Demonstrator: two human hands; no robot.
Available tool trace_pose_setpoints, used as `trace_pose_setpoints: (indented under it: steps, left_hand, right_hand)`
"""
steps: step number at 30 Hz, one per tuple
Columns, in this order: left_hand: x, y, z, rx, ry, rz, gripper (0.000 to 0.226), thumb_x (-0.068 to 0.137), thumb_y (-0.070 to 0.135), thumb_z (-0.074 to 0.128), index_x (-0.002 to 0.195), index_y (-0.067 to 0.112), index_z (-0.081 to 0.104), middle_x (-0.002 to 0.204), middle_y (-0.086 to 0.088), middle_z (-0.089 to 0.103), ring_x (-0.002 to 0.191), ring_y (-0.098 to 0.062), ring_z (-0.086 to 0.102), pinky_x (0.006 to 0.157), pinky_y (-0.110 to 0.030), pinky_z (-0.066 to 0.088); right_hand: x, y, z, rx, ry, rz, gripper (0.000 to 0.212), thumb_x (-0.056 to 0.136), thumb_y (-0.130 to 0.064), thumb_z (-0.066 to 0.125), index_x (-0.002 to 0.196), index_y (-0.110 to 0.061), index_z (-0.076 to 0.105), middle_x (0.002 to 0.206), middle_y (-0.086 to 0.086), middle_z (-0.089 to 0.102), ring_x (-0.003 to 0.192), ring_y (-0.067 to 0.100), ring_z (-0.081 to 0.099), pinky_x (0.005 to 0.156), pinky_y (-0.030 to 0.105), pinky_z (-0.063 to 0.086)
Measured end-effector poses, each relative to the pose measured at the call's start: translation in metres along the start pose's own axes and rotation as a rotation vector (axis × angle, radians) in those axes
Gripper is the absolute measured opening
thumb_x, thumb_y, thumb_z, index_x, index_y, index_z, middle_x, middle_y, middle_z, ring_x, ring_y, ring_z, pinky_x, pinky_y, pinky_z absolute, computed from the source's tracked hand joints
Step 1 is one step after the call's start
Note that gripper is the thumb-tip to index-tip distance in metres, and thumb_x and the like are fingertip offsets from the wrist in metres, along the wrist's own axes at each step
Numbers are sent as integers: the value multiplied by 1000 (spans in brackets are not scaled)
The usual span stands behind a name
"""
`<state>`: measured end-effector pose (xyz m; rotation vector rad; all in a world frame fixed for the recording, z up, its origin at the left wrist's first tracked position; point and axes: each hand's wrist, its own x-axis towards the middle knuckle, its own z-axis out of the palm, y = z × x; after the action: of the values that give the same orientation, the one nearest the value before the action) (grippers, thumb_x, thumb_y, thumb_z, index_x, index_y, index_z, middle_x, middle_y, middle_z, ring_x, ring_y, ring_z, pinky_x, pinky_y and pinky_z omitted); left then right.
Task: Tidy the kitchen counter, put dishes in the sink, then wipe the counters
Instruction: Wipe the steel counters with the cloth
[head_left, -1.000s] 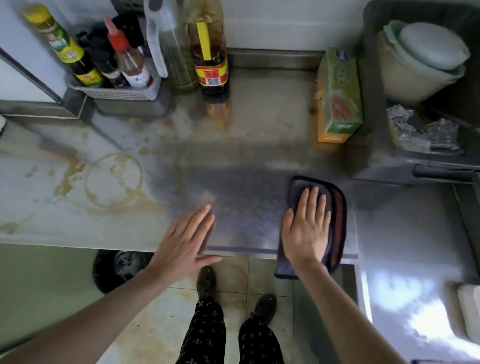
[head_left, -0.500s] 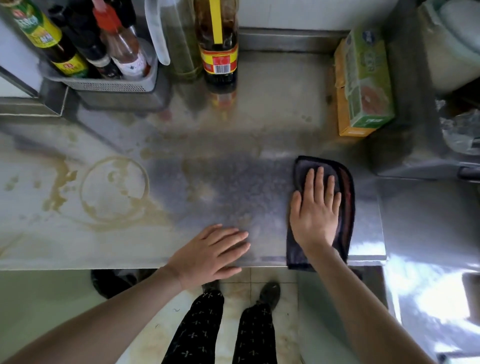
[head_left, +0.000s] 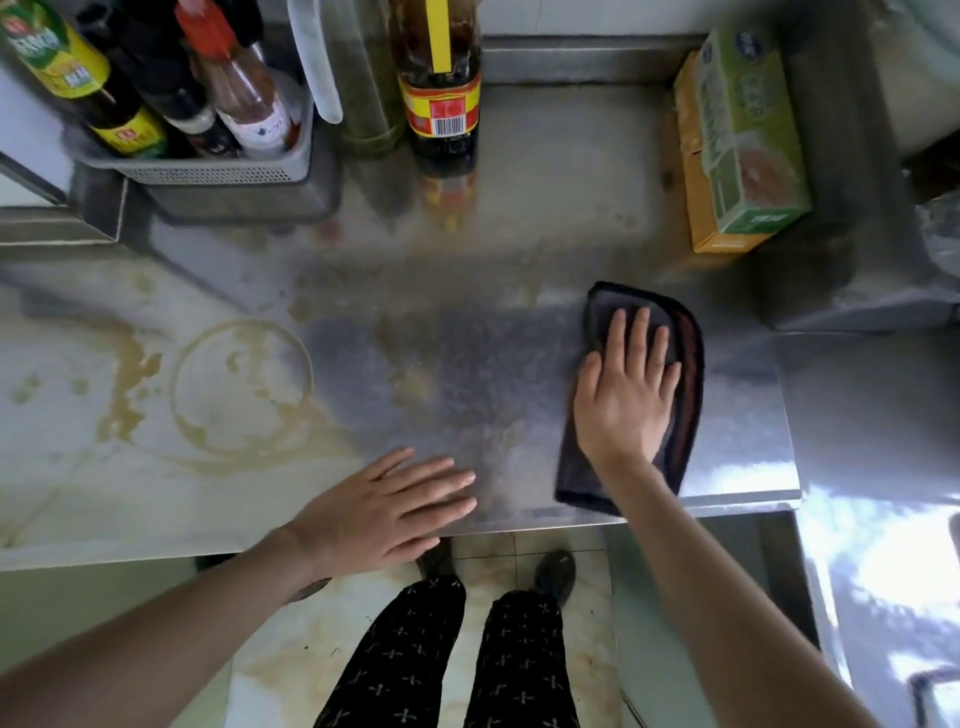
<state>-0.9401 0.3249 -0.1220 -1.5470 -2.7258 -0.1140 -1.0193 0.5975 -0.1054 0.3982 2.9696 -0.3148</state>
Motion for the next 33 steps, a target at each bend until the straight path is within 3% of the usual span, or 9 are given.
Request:
trace_pose_setpoints:
  steps: [2, 6, 9, 15, 17, 21, 23, 29, 33]
  left_hand:
    - [2, 0, -1, -10, 18, 3, 48, 96, 43, 39, 141, 25, 38, 148, 2, 34, 137, -18, 29, 110, -40, 22]
    - [2, -1, -3, -15, 2, 5, 48, 96, 45, 37, 140, 25, 38, 147, 2, 36, 136, -19, 30, 112, -39, 17]
    - [1, 0, -2, -44, 5, -10, 48, 95, 45, 40, 140, 26, 39, 147, 3, 37, 136, -18, 30, 111, -39, 21]
    - [0, 0, -1, -68, 3, -22, 47, 96, 43, 40, 139, 26, 40, 148, 4, 36, 137, -18, 31, 110, -39, 25]
    - [1, 0, -1, -67, 1, -22, 46, 96, 43, 40, 138, 26, 41, 147, 3, 38, 136, -18, 32, 109, -39, 26]
    - [2, 0, -1, -48, -10, -13, 45, 96, 43, 38, 137, 25, 42, 144, 1, 43, 134, -19, 35, 108, -41, 26]
    - [2, 1, -1, -54, -7, -12, 46, 96, 43, 40, 137, 25, 42, 144, 1, 42, 135, -19, 34, 109, -41, 26]
    - [5, 8, -7, -95, -37, -58, 44, 92, 42, 45, 133, 24, 48, 142, 0, 45, 131, -21, 40, 107, -42, 29]
    - [45, 27, -19, -247, 37, -267, 46, 89, 46, 48, 127, 22, 55, 141, -3, 46, 130, -22, 42, 106, -45, 31]
  right_hand:
    - [-25, -24, 9, -23, -12, -132, 57, 96, -39, 18, 149, -20, 14, 158, 2, 9, 145, 26, 6, 115, 45, 4]
    - [-60, -28, 15, -142, -119, -674, 53, 96, -37, 28, 147, -22, 23, 155, -1, 21, 143, 26, 17, 114, 47, 19]
    - [-33, 0, 8, -244, -124, -900, 53, 95, -39, 29, 147, -27, 21, 154, -4, 21, 142, 23, 19, 113, 43, 15]
    - [-1, -8, 2, -103, -40, -272, 55, 95, -40, 15, 148, -26, 13, 156, -4, 8, 145, 24, 7, 116, 44, 7]
    - [-16, -31, 7, -91, -34, -316, 55, 95, -39, 19, 148, -25, 17, 155, -3, 13, 144, 27, 12, 115, 46, 12]
    - [-46, -54, 20, -195, -160, -855, 53, 96, -36, 26, 147, -26, 18, 155, -3, 22, 143, 27, 18, 114, 47, 16]
    - [-40, -46, 18, -214, -167, -935, 52, 97, -37, 26, 147, -26, 18, 155, -3, 22, 143, 25, 16, 114, 44, 11]
    - [-17, 17, -3, -145, -102, -543, 52, 96, -39, 25, 146, -26, 20, 153, -7, 15, 143, 21, 17, 114, 39, 9]
    - [11, 44, -14, -91, -66, -240, 56, 94, -43, 12, 147, -26, 14, 156, -4, 10, 145, 22, 8, 116, 41, 8]
